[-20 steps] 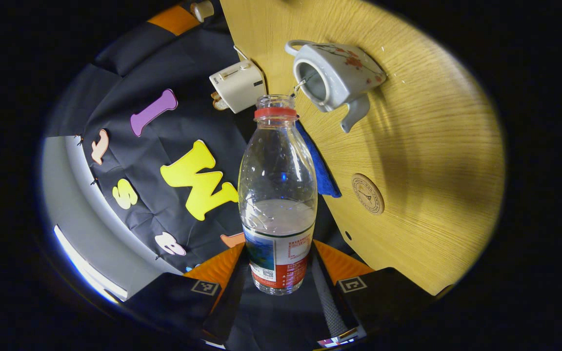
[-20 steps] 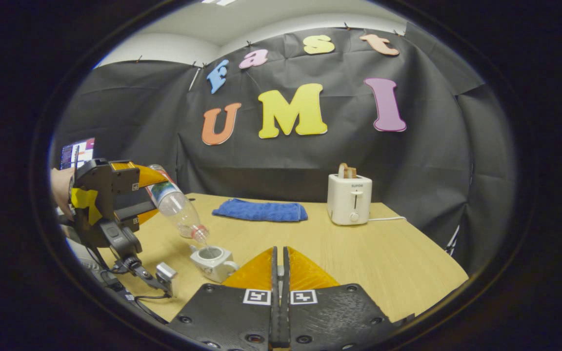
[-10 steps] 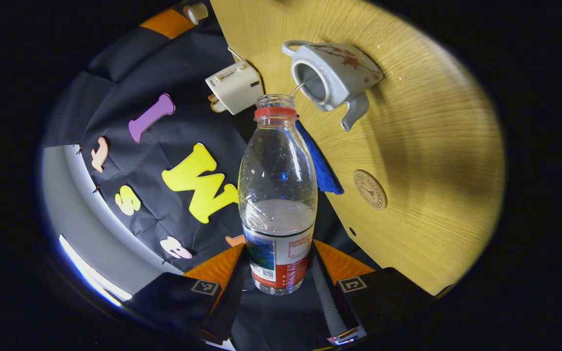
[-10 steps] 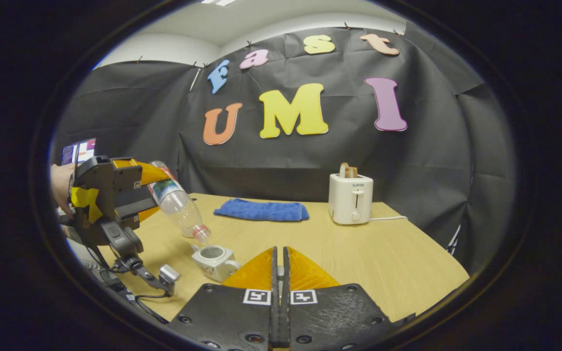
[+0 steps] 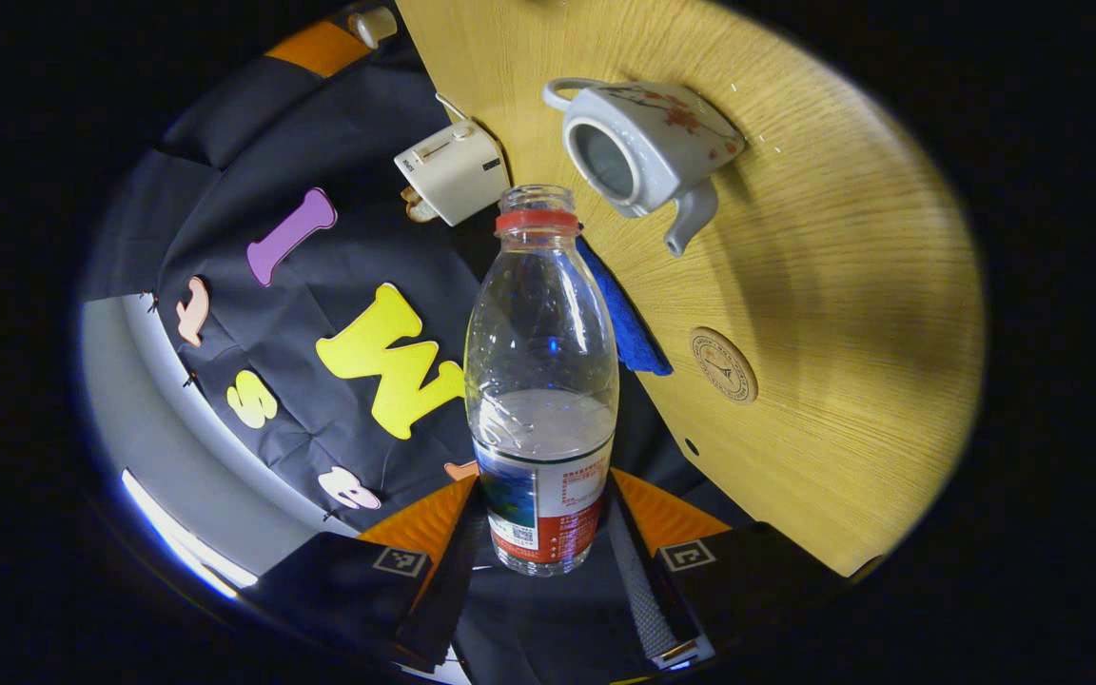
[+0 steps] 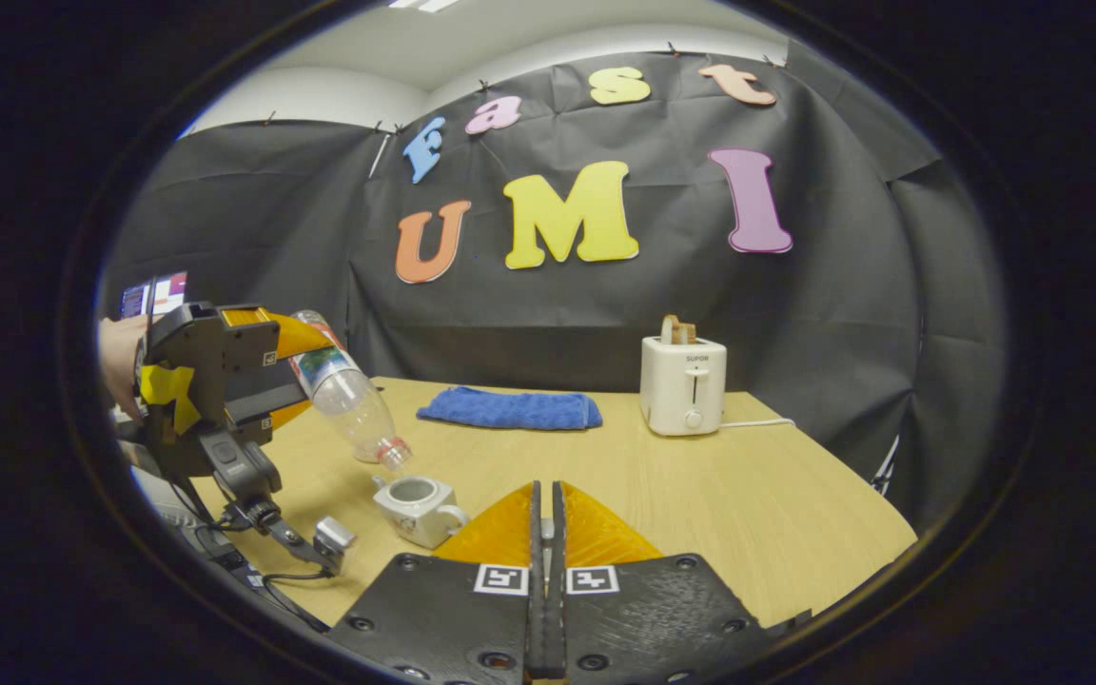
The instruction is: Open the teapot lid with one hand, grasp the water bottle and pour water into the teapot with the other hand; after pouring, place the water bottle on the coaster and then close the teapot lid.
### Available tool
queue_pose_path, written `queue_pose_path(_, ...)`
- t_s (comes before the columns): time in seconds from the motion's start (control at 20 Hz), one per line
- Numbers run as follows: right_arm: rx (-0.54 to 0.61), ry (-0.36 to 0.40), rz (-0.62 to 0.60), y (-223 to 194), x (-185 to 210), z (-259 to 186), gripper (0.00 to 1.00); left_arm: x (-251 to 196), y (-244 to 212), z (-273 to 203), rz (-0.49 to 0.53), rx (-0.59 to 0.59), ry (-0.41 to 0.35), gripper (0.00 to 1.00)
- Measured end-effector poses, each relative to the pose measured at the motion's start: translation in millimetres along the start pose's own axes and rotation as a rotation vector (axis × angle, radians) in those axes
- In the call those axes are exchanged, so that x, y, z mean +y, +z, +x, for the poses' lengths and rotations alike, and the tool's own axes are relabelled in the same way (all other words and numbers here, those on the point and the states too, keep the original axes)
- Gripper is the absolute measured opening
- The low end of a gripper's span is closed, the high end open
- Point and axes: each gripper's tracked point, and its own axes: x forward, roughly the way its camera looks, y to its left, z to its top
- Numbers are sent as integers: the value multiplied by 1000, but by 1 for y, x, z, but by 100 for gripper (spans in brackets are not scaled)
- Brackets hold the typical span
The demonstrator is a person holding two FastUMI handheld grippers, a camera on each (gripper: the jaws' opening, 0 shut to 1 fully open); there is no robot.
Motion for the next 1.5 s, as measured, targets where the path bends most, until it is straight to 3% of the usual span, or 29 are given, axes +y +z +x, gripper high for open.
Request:
queue_pose_path(0.25, -2, -5, 3, 0, -3, -2, 0, -2, 2, 2, -29, -11, -6, 77)
queue_pose_path(0.35, -5, -7, 8, 1, -4, -2, 0, -5, 3, 2, -63, -10, -11, 73)
queue_pose_path(0.55, -3, -13, 11, 1, -5, -3, 0, -14, 3, 1, -213, -30, -7, 73)
queue_pose_path(0.65, -2, -15, 16, 2, -4, -3, 0, -23, -5, 4, -368, -24, -19, 72)
queue_pose_path(0.95, -12, -12, -14, 13, 10, -2, 0, -62, -26, 5, -1024, 24, -116, 74)
queue_pose_path(1.15, -16, 5, -27, 19, 24, -2, 0, -72, -19, 13, -1518, 12, -236, 74)
queue_pose_path(1.25, -15, 11, -28, 21, 30, -2, 0, -71, -12, 19, -1718, -20, -295, 74)
queue_pose_path(1.4, -17, 12, -38, 23, 34, -2, 0, -70, -5, 37, -1914, -56, -368, 75)
queue_pose_path(1.5, -14, 13, -39, 22, 37, -2, 0, -63, -4, 59, -1984, -105, -358, 74)
